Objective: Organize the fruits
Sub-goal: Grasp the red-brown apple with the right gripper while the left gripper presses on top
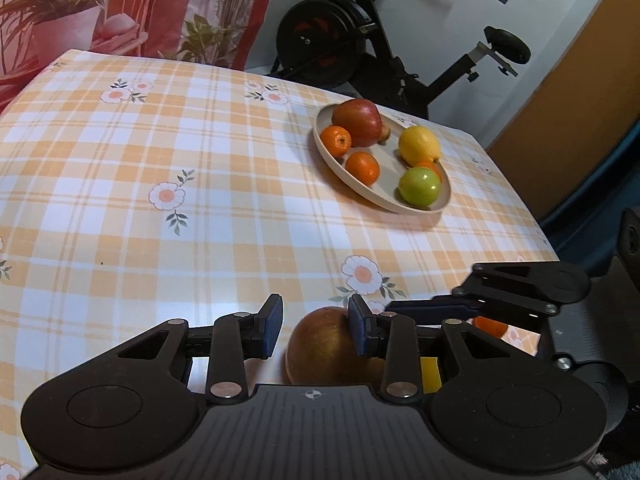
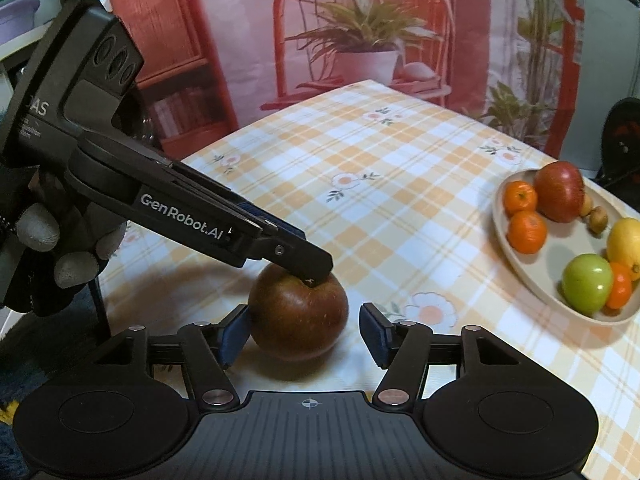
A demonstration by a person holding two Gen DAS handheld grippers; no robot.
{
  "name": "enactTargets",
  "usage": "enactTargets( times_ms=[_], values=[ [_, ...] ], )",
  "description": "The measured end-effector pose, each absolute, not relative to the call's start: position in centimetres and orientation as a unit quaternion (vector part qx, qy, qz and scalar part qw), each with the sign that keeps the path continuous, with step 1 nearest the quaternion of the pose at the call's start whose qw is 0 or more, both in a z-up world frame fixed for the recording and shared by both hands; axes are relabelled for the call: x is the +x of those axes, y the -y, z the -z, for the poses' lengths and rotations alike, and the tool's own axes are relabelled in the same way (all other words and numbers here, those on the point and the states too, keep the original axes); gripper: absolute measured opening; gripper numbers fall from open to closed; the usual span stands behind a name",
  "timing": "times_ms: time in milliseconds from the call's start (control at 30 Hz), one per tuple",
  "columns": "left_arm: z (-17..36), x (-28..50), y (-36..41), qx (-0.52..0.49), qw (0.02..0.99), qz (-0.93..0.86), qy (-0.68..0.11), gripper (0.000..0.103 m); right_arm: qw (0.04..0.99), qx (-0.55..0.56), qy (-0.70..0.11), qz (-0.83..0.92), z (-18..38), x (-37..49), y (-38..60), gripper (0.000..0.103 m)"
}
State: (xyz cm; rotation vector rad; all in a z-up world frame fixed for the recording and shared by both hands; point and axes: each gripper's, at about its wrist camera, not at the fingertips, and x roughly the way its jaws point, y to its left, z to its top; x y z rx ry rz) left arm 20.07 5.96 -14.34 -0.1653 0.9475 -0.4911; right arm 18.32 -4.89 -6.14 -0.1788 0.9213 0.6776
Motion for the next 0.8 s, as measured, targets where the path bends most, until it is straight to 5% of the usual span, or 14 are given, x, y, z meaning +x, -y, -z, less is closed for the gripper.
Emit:
enactTargets(
  times_ms=[800],
  values=[
    [14.6, 19.6, -8.8, -0.156, 0.841, 0.240, -0.460, 0.041, 0.841, -0.141, -0.414, -0.319, 7.5, 17.9, 1.9, 0.056]
  ],
)
